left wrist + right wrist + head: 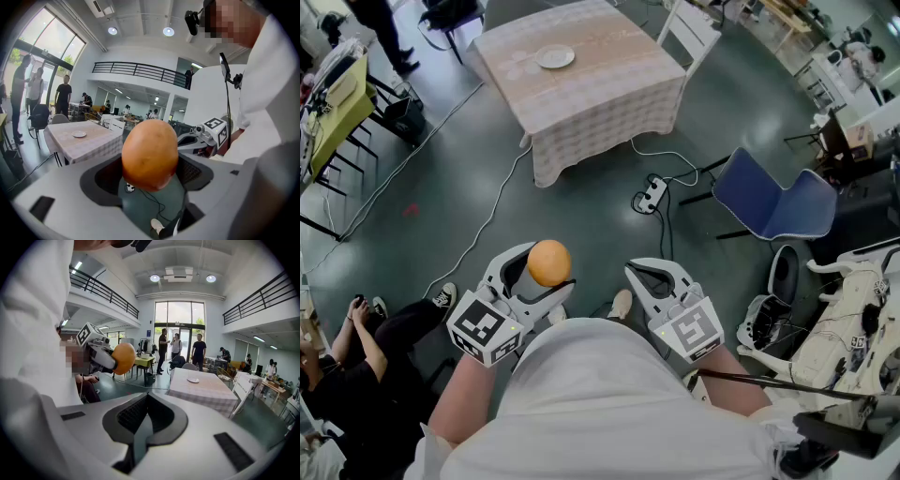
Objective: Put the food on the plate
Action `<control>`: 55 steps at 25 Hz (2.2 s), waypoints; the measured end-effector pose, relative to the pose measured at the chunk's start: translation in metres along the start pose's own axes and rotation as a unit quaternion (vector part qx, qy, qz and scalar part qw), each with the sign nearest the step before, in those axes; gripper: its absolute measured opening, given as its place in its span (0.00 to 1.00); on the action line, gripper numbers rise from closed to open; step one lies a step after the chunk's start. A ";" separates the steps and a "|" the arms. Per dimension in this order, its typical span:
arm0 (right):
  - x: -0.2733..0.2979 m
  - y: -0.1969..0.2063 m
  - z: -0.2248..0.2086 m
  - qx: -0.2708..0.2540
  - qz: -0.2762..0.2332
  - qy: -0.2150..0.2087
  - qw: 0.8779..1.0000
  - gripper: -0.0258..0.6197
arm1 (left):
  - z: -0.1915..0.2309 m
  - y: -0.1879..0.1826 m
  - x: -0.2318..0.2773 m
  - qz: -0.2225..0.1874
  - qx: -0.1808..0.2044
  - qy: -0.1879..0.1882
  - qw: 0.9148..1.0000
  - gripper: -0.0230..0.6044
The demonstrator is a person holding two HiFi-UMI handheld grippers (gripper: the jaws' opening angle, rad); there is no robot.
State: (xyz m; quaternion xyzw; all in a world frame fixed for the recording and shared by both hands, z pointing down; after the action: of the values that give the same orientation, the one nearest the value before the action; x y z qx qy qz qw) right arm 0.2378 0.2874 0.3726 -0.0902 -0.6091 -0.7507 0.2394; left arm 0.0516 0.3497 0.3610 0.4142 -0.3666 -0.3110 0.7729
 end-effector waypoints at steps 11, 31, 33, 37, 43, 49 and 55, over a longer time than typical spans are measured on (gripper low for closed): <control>0.065 -0.041 0.061 -0.018 0.016 -0.003 1.000 0.06 | 0.050 0.026 -0.085 -0.004 -0.011 -0.003 1.000 0.61; 0.148 -0.035 -0.086 -0.003 -0.012 -0.001 1.000 0.24 | 0.147 -0.038 0.007 0.020 -0.018 -0.034 0.999 0.61; 0.160 -0.034 -0.120 0.002 -0.018 -0.002 1.000 0.24 | 0.167 -0.062 0.031 0.028 -0.002 -0.043 0.999 0.61; 0.171 -0.036 -0.177 -0.014 -0.026 0.001 1.000 0.24 | 0.207 -0.105 0.077 0.031 0.015 -0.060 0.998 0.61; 0.180 -0.014 -0.244 0.024 0.003 0.039 0.999 0.24 | 0.281 -0.146 0.144 0.048 0.021 -0.073 0.996 0.61; 0.214 -0.010 -0.284 0.051 0.022 0.076 0.996 0.24 | 0.377 -0.178 0.207 0.087 0.041 -0.061 0.993 0.61; 0.259 -0.025 -0.321 0.086 0.045 0.143 0.985 0.24 | 0.470 -0.209 0.265 0.140 0.073 -0.023 0.987 0.61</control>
State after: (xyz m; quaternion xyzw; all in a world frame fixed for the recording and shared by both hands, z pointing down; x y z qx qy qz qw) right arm 0.0513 -0.0810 0.3832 0.0118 -0.6258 -0.6896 0.3643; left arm -0.2301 -0.1487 0.4442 0.4068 -0.4600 -0.1817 0.7681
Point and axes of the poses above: the fingertips, and each gripper's own axes: x forward along the fingers, z to its left, y out of its underside, the point moved 6 cm from there along -x, backward along the fingers, and after that the axes turned 10 degrees about -x, right-handed, at the moved point
